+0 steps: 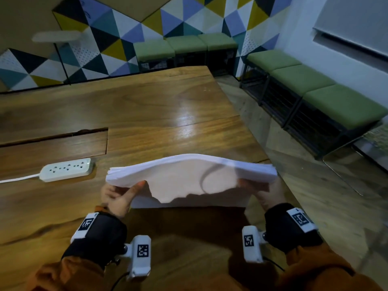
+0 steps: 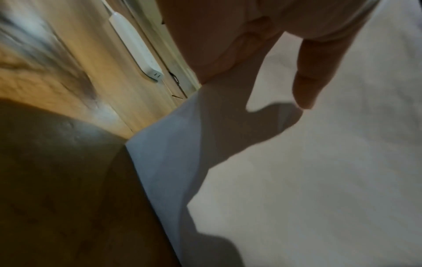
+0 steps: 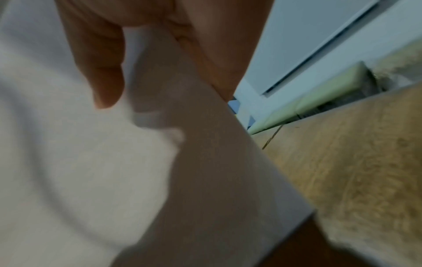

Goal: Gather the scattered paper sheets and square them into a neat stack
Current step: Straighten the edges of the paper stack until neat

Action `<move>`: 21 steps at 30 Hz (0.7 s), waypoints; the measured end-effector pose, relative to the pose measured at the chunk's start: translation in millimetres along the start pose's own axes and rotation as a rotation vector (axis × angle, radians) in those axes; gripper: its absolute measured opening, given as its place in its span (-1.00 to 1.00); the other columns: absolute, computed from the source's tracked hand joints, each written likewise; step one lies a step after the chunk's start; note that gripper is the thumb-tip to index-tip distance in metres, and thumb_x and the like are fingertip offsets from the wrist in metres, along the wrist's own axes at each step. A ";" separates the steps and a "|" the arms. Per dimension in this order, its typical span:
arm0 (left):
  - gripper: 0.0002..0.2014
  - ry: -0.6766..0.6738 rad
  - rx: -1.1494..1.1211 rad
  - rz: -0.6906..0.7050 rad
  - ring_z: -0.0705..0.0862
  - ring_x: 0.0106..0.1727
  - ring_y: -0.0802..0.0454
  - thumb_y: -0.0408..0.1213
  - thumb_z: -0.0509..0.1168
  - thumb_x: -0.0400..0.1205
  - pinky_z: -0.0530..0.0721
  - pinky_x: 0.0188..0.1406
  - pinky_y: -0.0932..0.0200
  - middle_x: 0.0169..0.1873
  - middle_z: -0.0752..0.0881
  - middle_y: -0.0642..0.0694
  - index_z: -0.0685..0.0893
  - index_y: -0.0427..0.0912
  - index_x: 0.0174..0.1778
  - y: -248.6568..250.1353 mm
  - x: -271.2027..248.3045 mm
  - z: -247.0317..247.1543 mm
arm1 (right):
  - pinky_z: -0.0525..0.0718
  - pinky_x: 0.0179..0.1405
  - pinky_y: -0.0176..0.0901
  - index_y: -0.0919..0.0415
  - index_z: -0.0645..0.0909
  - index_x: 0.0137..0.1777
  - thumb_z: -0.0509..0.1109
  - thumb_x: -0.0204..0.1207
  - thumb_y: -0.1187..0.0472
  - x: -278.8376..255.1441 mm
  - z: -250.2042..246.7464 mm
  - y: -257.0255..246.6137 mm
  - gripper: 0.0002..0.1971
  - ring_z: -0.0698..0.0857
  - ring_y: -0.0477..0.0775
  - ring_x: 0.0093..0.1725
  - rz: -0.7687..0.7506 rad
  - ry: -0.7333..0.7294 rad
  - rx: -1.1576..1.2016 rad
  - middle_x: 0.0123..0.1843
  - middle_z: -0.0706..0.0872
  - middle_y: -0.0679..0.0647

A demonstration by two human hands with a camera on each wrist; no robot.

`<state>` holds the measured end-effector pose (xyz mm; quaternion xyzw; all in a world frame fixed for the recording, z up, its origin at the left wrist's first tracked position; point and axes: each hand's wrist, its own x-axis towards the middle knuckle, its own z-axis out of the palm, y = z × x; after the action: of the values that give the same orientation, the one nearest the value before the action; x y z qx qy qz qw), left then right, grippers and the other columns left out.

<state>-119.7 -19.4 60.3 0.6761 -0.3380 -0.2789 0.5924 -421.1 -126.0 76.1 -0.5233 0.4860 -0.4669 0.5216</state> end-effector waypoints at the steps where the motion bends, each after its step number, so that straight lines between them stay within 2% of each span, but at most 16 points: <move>1: -0.70 -0.017 0.010 0.002 0.73 -0.20 0.22 -0.53 0.42 0.40 0.67 -0.27 0.58 0.08 0.71 -0.30 0.66 -0.22 0.02 -1.4 0.0 0.9 | 0.65 -0.31 -0.50 0.05 0.55 -0.11 0.53 0.17 0.58 -1.6 0.6 1.4 -0.55 0.72 -0.34 -0.26 0.025 -0.025 0.009 -0.29 0.76 -0.13; 2: -0.71 -0.035 0.009 0.016 0.75 -0.21 0.30 -0.50 0.44 0.39 0.68 -0.24 0.57 0.02 0.76 -0.21 0.66 -0.10 -0.04 -0.1 -0.3 1.4 | 0.65 -0.32 -0.50 0.04 0.56 -0.09 0.54 0.17 0.57 -2.7 1.4 1.9 -0.54 0.73 -0.37 -0.25 0.029 -0.061 0.018 -0.31 0.81 -0.16; 3: -0.71 -0.034 -0.006 0.025 0.75 -0.21 0.39 -0.42 0.48 0.38 0.67 -0.23 0.57 -0.08 0.82 0.00 0.64 -0.01 -0.08 4.7 -1.3 1.2 | 0.66 -0.32 -0.50 0.01 0.58 -0.10 0.53 0.18 0.57 -2.1 3.3 1.2 -0.53 0.73 -0.38 -0.23 0.015 -0.082 0.023 -0.31 0.82 -0.25; 4: -0.69 -0.034 -0.042 0.051 0.73 -0.20 0.46 -0.23 0.54 0.32 0.67 -0.22 0.57 -0.21 0.83 0.21 0.63 0.04 -0.08 10.2 -2.9 2.5 | 0.66 -0.30 -0.49 -0.02 0.61 -0.11 0.52 0.20 0.58 -1.0 4.8 0.4 -0.53 0.73 -0.38 -0.21 -0.004 -0.078 0.032 -0.30 0.82 -0.30; 5: -0.56 -0.030 -0.048 0.050 0.73 -0.17 0.47 0.01 0.57 0.20 0.67 -0.20 0.56 -0.27 0.81 0.35 0.62 0.05 -0.06 12.5 -4.0 3.3 | 0.67 -0.28 -0.48 -0.03 0.62 -0.12 0.51 0.20 0.58 0.3 4.9 0.8 -0.53 0.73 -0.37 -0.20 -0.018 -0.062 0.045 -0.29 0.82 -0.29; 6: -0.42 -0.033 -0.055 0.040 0.73 -0.13 0.42 0.13 0.56 0.12 0.66 -0.15 0.52 -0.27 0.79 0.37 0.62 0.01 0.00 15.7 -6.2 6.1 | 0.67 -0.26 -0.46 -0.04 0.62 -0.12 0.53 0.20 0.55 0.4 5.4 0.2 -0.55 0.73 -0.37 -0.20 -0.020 -0.049 0.059 -0.28 0.83 -0.23; 8: -0.42 -0.011 -0.030 -0.056 0.67 -0.01 0.19 -0.05 0.54 0.28 0.57 0.00 0.31 -0.14 0.71 0.23 0.58 -0.18 0.18 18.1 -12.9 12.3 | 0.65 -0.26 -0.46 -0.05 0.58 -0.08 0.66 0.08 0.32 -3.1 5.8 1.3 -0.53 0.73 -0.35 -0.19 0.013 -0.060 0.058 -0.16 0.78 -0.13; 9: -0.47 0.004 0.008 -0.115 0.64 -0.04 0.13 -0.11 0.51 0.34 0.51 -0.01 0.25 -0.14 0.68 0.11 0.59 -0.28 0.16 16.2 -14.8 14.3 | 0.64 -0.29 -0.51 -0.04 0.56 -0.04 0.71 -0.06 0.20 -5.7 5.4 3.7 -0.44 0.72 -0.30 -0.17 0.038 -0.077 0.041 -0.06 0.73 -0.10; 11: -0.51 -0.008 0.082 -0.131 0.61 -0.40 0.26 0.05 0.50 0.25 0.50 -0.22 0.25 -0.47 0.71 0.12 0.66 -0.38 -0.28 13.0 -15.0 12.9 | 0.63 -0.31 -0.57 0.04 0.53 0.07 0.75 -0.21 0.07 -10.2 6.1 3.7 -0.24 0.69 -0.23 -0.13 0.089 -0.086 0.029 0.07 0.68 0.00; 12: -0.54 0.008 0.111 -0.130 0.57 -0.48 0.24 0.02 0.49 0.26 0.48 -0.26 0.21 -0.56 0.68 0.07 0.65 -0.39 -0.37 11.0 -12.1 11.6 | 0.65 -0.28 -0.52 0.08 0.51 0.20 0.75 -0.22 0.02 -9.9 6.2 1.9 -0.12 0.69 -0.22 -0.07 0.098 -0.067 0.034 0.13 0.66 0.03; 14: -0.71 0.034 0.149 -0.129 0.58 -0.34 0.02 -0.23 0.44 0.43 0.49 -0.25 0.13 -0.40 0.66 -0.17 0.67 -0.46 -0.21 17.7 -3.4 10.2 | 0.62 0.06 -0.30 0.02 0.26 0.48 0.71 -0.02 0.11 -5.8 5.6 -9.2 0.03 0.57 -0.11 0.22 0.031 0.070 -0.093 0.33 0.54 0.08; 15: -0.75 0.037 0.188 -0.106 0.57 -0.32 -0.05 -0.28 0.41 0.46 0.49 -0.29 0.15 -0.37 0.64 -0.21 0.67 -0.46 -0.18 25.3 2.2 9.1 | 0.50 0.26 -0.14 -0.04 0.13 0.55 0.67 0.09 0.17 -1.2 4.6 -16.9 0.06 0.43 -0.09 0.35 -0.075 0.154 -0.236 0.45 0.43 0.11; 16: -0.76 0.025 0.233 -0.033 0.57 -0.33 -0.05 -0.28 0.40 0.48 0.51 -0.35 0.20 -0.40 0.62 -0.19 0.68 -0.45 -0.15 40.0 6.7 9.9 | 0.35 0.40 -0.07 -0.08 0.05 0.57 0.63 0.13 0.15 3.7 4.8 -25.9 0.06 0.30 -0.11 0.42 -0.220 0.188 -0.398 0.52 0.34 0.12; 18: -0.73 -0.033 0.410 0.235 0.61 -0.31 -0.07 -0.13 0.32 0.52 0.57 -0.34 0.29 -0.40 0.65 -0.18 0.68 -0.30 -0.10 77.3 12.1 10.5 | 0.15 0.49 -0.07 -0.10 -0.02 0.58 0.58 0.15 0.06 11.2 13.3 -48.6 0.06 0.17 -0.09 0.50 -0.479 0.048 -0.701 0.59 0.23 0.13; 20: -0.62 -0.166 0.603 0.557 0.66 -0.17 -0.20 0.05 0.11 0.46 0.52 -0.22 0.14 -0.27 0.74 -0.33 0.67 -0.12 -0.07 117.9 16.5 12.1 | 0.15 0.54 0.03 -0.16 -0.02 0.58 0.54 0.21 0.06 20.3 28.9 -64.5 0.01 0.18 0.03 0.58 -0.522 -0.201 -0.851 0.61 0.23 0.11; 21: -0.63 -0.245 0.664 0.666 0.65 -0.14 -0.20 0.06 0.05 0.43 0.46 -0.19 0.11 -0.24 0.74 -0.35 0.64 -0.06 -0.09 138.0 18.7 13.3 | 0.27 0.51 0.07 -0.20 0.11 0.55 0.51 0.24 0.10 24.4 35.9 -68.5 -0.09 0.33 0.06 0.52 -0.491 -0.294 -0.812 0.55 0.38 0.12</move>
<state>-136.0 -51.8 195.4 0.6458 -0.6741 -0.0288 0.3574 -381.6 -148.2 143.4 -0.8436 0.4121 -0.2702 0.2134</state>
